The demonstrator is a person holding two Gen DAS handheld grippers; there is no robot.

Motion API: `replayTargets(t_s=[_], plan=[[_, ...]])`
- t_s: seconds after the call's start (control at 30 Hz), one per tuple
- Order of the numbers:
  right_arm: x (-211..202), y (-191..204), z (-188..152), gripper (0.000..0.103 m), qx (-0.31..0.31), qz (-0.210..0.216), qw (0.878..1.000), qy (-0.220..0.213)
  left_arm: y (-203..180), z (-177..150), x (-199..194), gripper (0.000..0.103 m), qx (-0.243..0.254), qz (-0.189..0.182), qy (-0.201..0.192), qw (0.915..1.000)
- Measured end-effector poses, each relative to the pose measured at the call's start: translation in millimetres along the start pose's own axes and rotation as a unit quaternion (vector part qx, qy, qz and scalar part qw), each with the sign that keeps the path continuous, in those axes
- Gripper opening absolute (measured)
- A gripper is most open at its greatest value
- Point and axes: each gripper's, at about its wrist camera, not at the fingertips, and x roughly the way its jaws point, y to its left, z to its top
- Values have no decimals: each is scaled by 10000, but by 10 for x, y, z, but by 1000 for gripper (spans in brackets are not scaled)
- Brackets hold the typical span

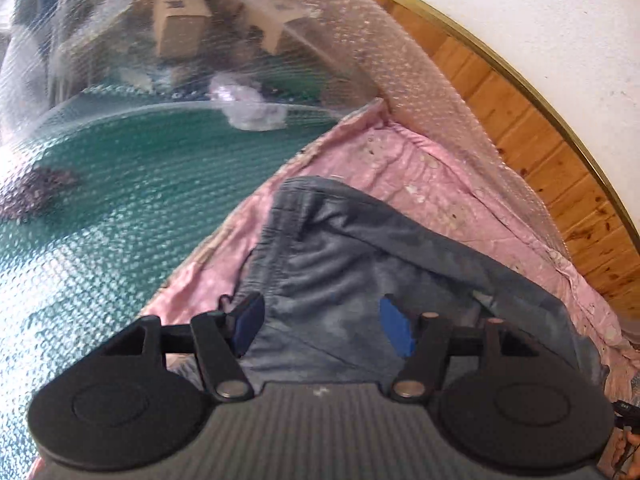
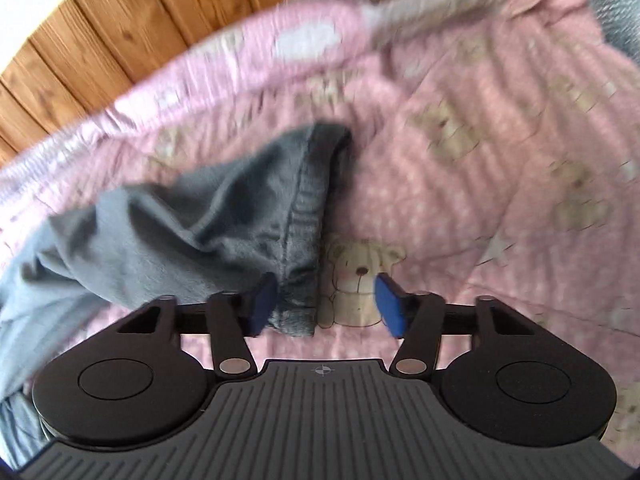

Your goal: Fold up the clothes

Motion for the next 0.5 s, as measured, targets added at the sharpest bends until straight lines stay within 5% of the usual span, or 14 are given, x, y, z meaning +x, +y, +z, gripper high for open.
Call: replayTargets(t_s=[0.07, 0.1, 0.27, 0.4, 0.5], plan=[[12, 2, -60, 13, 14, 225, 9997, -77, -171, -57, 73, 65, 168, -75, 78, 9998], [-55, 39, -81, 3, -34, 280, 9994, -204, -240, -81, 105, 65, 251, -73, 111, 9996], [-573, 164, 47, 0, 52, 840, 9934, -782, -286, -82, 343, 64, 358, -19, 188, 9992], [-1186, 28, 563, 0, 862, 1617, 9689, -1662, -245, 121, 522, 62, 152, 39, -24, 9999], [-1110, 10, 1107, 0, 1188, 1335, 9651, -1913, -306, 268, 707, 62, 226, -5, -65, 9997]])
